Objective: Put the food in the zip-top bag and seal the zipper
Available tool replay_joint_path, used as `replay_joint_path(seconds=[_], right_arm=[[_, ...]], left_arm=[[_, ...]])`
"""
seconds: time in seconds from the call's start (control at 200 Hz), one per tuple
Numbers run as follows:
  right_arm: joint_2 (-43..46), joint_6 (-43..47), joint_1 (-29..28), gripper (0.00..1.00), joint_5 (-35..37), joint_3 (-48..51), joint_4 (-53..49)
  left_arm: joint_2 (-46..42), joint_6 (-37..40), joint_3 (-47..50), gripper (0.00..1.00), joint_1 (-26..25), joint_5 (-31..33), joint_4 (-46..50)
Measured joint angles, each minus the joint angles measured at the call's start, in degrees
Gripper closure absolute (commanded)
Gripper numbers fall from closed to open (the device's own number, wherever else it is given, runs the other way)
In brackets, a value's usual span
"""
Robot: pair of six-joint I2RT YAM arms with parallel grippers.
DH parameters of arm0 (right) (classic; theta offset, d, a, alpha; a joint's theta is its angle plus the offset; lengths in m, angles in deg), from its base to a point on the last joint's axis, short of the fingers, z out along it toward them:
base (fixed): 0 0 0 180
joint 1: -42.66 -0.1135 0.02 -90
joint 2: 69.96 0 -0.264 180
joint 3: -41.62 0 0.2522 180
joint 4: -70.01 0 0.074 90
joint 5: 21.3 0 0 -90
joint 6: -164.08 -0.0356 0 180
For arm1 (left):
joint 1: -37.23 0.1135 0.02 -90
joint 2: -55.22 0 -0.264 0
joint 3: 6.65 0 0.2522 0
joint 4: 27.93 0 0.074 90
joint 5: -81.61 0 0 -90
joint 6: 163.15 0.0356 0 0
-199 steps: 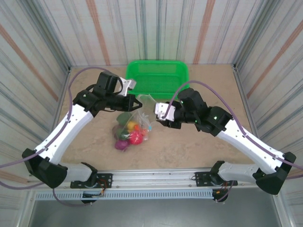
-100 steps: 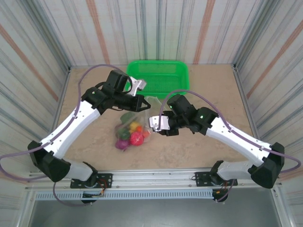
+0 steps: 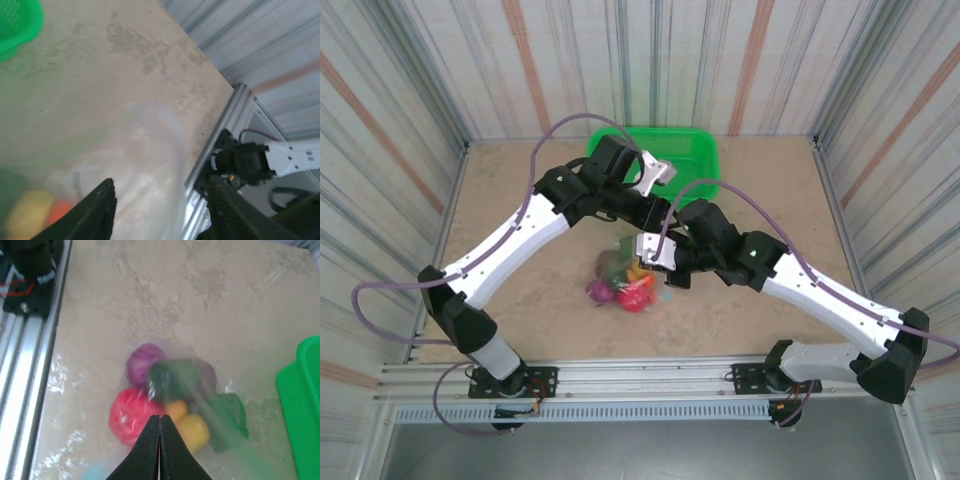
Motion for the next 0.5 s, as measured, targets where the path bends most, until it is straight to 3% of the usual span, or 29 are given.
replay_joint_path(seconds=[0.225, 0.396, 0.501], right_arm=[[0.37, -10.49, -1.31, 0.98, -0.04, -0.24, 1.2], [0.66, -17.86, 2.49, 1.0, 4.33, -0.79, 1.09], [3.43, -23.15, 6.78, 0.91, 7.26, -0.39, 0.24]], left_arm=[[-10.27, 1.03, 10.91, 0.38, 2.75, 6.16, -5.99], [-22.05, 1.44, 21.9, 0.45, 2.69, 9.29, -7.74], [-26.4, 2.19, 27.32, 0.46, 0.46, 11.54, -8.68]])
